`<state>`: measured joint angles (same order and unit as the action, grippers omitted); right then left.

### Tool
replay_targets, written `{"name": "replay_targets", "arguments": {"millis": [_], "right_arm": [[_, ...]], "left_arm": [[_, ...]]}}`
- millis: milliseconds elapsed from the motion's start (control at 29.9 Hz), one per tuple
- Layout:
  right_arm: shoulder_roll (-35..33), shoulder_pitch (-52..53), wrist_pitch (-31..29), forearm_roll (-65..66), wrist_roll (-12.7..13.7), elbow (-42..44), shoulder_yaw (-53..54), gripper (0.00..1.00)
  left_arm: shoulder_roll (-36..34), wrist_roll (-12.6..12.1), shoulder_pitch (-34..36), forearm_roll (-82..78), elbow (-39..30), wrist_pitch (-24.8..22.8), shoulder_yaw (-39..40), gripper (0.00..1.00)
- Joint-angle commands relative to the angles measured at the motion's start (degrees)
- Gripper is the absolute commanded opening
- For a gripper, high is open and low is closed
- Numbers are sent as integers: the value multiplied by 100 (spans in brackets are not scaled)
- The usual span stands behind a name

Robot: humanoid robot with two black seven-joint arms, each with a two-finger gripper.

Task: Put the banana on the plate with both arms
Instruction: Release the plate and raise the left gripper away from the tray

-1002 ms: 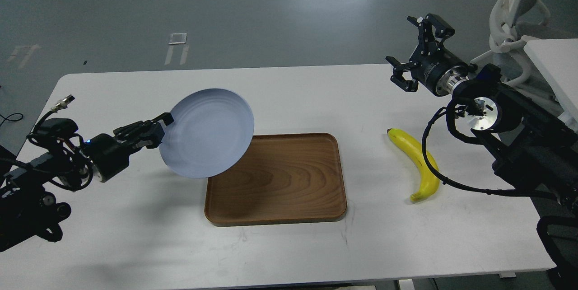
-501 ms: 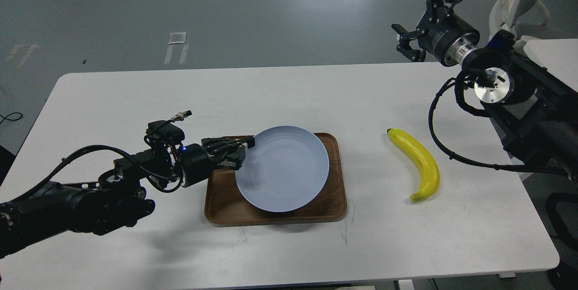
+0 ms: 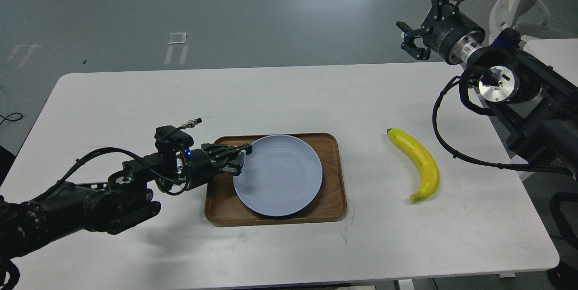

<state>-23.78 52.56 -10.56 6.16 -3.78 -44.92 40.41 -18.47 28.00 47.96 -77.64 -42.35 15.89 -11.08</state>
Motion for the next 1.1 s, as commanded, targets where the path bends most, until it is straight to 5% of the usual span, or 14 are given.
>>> {"name": "replay_targets", "arguments": {"millis": [0,167,234,267,368,401,735,902,969,1069], "right_arm": [[5,0,1,0,0,1,-7,99],[-3,0,1,0,0,1,-7,99],[-3,0,1,0,0,1,-7,99],[-3,0,1,0,0,1,-7,99],[-3,0,1,0,0,1,-7,99],[-12,0,1,0,0,-8,-7,99],[-688,0,-122,184,-27,-183,-936,99],[-1286,44,-131,1464,-228,-781,-2053,97],[-1575,26,-131,3094,-622,-1070,-2545,94],[-1778,17,-105,4546,-861,-1238,-2967,91]], "left_arm": [[1,0,12,3,43,-7,0,0],[1,0,20,12,43,-7,18,2],[1,0,20,47,43,-7,35,44],[1,0,29,56,8,-7,53,75],[10,0,82,65,-45,-33,79,82],[10,0,117,82,-54,-33,97,92],[-8,0,520,3267,-89,-147,1387,98],[-60,0,855,5160,-98,-1261,2021,98],[-165,0,864,5994,-89,-2060,2468,98],[-271,0,821,6488,-89,-2458,2942,98]]}}
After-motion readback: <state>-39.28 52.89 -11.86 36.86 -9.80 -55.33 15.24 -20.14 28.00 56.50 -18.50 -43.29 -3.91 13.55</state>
